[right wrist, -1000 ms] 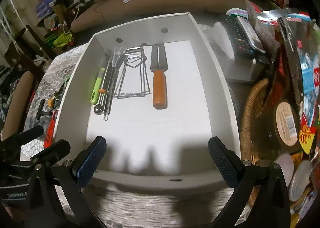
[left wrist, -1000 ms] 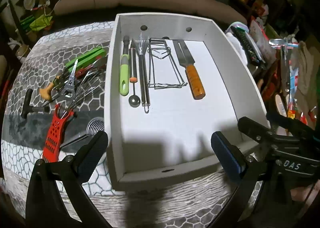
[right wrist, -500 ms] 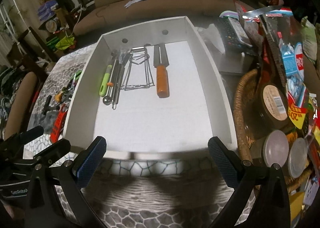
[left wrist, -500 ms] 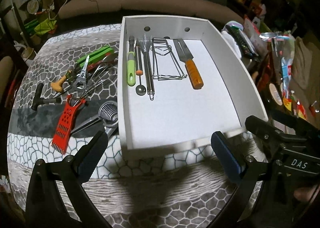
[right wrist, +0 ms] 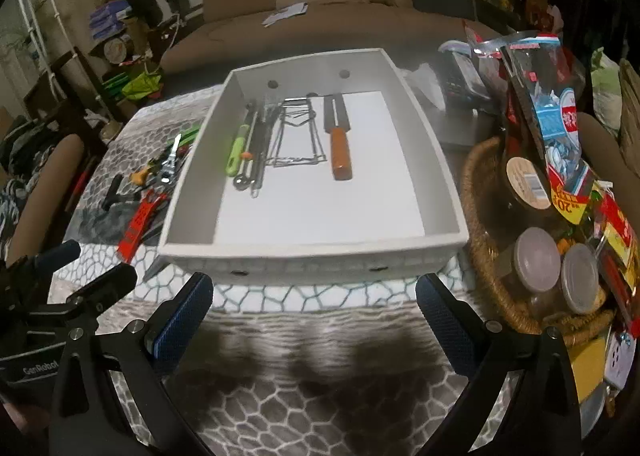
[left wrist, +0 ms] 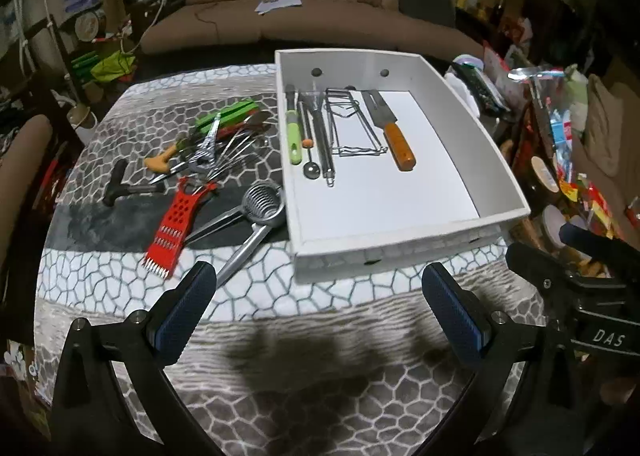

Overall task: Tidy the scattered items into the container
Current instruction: 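Withdraw both tools from the box back over the table, then reach the left tool to the red grater and grasp its blade end, then grasp the red grater with the right tool while the left tool holds it, then carry the red grater with the right tool over the white box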

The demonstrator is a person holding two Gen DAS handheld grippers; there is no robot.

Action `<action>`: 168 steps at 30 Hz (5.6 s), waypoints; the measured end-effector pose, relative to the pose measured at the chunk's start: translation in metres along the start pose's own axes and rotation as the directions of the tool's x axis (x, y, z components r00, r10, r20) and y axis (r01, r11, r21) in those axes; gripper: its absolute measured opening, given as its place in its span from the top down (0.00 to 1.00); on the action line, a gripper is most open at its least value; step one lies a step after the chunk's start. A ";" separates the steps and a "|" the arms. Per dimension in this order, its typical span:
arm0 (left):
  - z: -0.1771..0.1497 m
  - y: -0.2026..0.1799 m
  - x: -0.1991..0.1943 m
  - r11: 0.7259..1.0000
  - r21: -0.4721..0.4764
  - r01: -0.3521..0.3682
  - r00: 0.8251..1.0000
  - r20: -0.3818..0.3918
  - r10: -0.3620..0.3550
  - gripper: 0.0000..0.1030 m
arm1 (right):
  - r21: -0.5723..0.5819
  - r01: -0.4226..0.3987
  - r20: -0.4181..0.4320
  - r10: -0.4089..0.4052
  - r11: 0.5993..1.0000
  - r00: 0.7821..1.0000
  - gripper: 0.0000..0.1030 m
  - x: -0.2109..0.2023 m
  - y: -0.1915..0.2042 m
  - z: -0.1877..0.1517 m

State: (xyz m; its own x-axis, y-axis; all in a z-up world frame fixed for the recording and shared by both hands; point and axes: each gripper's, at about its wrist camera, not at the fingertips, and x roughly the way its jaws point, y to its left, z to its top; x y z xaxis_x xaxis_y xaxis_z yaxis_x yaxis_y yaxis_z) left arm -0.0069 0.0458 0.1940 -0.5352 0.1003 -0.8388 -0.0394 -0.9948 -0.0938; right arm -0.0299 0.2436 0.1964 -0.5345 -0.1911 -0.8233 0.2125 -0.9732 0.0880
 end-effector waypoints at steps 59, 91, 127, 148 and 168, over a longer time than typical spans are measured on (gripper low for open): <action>-0.039 0.217 0.125 1.000 -0.008 -0.029 0.999 -0.038 0.028 0.00 | 0.264 -0.334 -0.111 0.372 0.905 0.921 0.01 0.146 0.173 -0.060; -0.032 0.206 0.161 0.992 0.033 0.121 0.992 -0.035 -0.120 0.53 | 0.234 -0.327 -0.146 0.366 0.916 0.919 0.01 0.159 0.169 -0.065; -0.066 0.257 0.115 0.944 -0.149 0.296 0.949 -0.071 -0.309 0.53 | 0.546 -0.475 -0.184 0.652 0.690 0.735 0.87 0.244 0.223 -0.010; 0.000 0.143 0.024 0.939 0.012 0.345 0.938 0.044 -0.345 0.54 | 0.351 -0.581 -0.038 0.630 0.735 0.775 0.88 0.104 0.141 0.050; 0.073 -0.063 0.069 0.880 0.277 0.387 0.922 -0.108 -0.371 0.55 | 0.375 -0.510 0.086 0.519 0.774 0.850 0.88 0.069 -0.050 0.087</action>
State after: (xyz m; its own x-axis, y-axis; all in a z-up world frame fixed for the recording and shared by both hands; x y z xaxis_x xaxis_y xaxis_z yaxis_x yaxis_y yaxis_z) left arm -0.1028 0.1140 0.1807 -0.3878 0.4638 -0.7965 -0.4754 -0.8410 -0.2583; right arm -0.1487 0.2683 0.1840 -0.4144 -0.6787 -0.6063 0.1308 -0.7037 0.6983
